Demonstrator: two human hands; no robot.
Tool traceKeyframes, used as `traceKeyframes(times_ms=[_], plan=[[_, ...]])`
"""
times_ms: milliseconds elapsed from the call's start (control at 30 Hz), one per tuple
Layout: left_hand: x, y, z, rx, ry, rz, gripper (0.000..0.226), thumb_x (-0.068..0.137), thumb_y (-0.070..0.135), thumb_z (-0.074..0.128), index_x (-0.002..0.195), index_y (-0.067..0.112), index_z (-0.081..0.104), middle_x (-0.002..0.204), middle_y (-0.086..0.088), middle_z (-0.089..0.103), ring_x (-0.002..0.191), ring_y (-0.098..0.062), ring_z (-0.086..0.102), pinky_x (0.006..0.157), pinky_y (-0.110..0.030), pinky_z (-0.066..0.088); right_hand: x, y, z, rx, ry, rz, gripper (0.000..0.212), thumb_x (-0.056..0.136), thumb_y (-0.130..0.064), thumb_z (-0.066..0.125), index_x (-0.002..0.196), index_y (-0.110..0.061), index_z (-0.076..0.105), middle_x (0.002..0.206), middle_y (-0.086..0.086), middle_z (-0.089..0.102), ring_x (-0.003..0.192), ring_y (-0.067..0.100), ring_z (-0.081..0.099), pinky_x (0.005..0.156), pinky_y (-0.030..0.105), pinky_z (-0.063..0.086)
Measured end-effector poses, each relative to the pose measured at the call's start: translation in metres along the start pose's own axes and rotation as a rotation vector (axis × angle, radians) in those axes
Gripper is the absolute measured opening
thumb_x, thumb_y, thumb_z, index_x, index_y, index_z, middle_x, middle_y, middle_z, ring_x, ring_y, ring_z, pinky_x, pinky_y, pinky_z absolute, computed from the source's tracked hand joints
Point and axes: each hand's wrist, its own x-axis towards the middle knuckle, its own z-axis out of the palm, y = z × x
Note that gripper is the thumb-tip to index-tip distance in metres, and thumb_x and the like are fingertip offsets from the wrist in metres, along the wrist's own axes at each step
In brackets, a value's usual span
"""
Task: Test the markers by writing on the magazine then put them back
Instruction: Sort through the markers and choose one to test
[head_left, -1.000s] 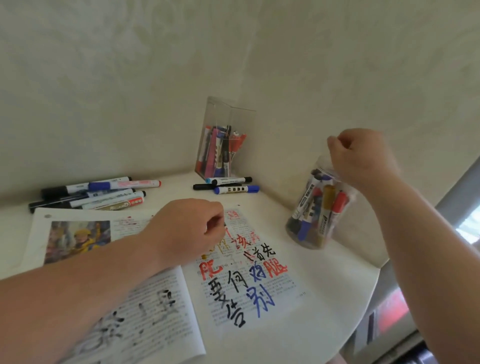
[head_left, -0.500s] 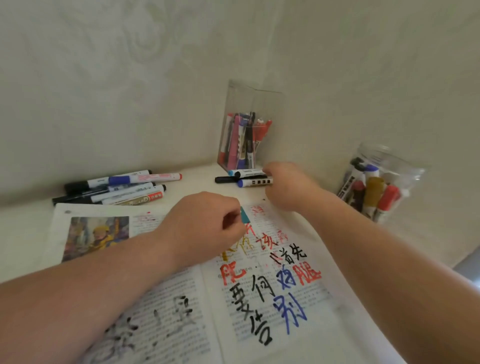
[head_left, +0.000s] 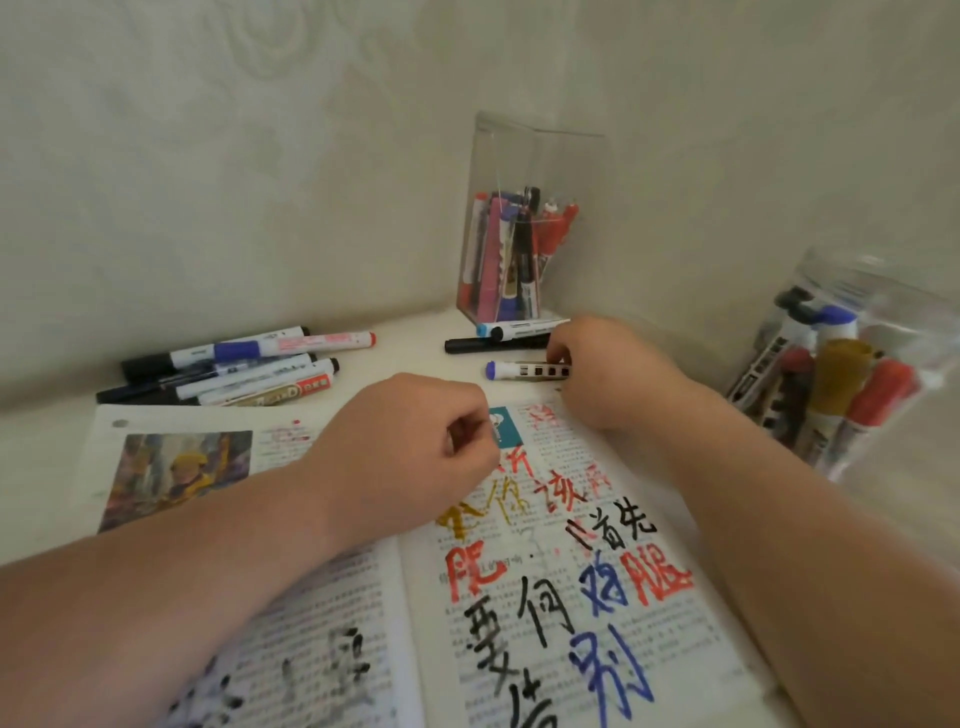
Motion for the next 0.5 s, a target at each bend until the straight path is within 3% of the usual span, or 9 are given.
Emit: traceKeyframes(times_ms=[100,300,400,500], plan=[[0.000,0.000,0.000,-0.016,0.025,-0.009,0.018,0.084,0.042,0.054,0.073,0.031,0.063,0.064,0.020,0.059,0.073,0.001,0.057,0.056,-0.020,0.035,-0.001,0.003,-0.001,0.012,-0.021,0.001,0.027,0.086,-0.011,0.062,0.106,-0.028,0.064,0.103,-0.003,0.059,0.093,0.021,0.058,0.088,0.040,0.057],[-0.005,0.003,0.001,-0.055,0.095,0.019,0.015,0.084,0.044,0.063,0.086,0.031,0.070,0.071,0.021,0.066,0.072,-0.003,0.063,0.060,-0.028,0.051,-0.006,0.005,-0.003,0.032,0.011,0.012,0.019,0.084,-0.018,0.066,0.097,-0.026,0.056,0.093,-0.004,0.055,0.089,0.022,0.057,0.079,0.036,0.052],[-0.005,0.003,0.003,-0.092,0.138,0.024,0.023,0.087,0.046,0.070,0.104,0.031,0.067,0.083,0.020,0.068,0.078,-0.005,0.064,0.064,-0.027,0.051,-0.013,0.002,-0.010,0.049,0.178,-0.078,0.020,0.084,-0.020,0.065,0.095,-0.026,0.050,0.098,-0.003,0.050,0.089,0.023,0.053,0.073,0.035,0.043],[-0.003,0.002,0.005,-0.196,0.235,0.000,0.050,0.086,0.053,0.068,0.130,0.035,0.049,0.108,0.019,0.062,0.091,-0.006,0.062,0.068,-0.026,0.049,-0.027,-0.012,-0.016,0.192,0.389,-0.251,0.018,0.084,-0.025,0.064,0.094,-0.025,0.050,0.097,-0.004,0.050,0.083,0.019,0.049,0.068,0.033,0.041]])
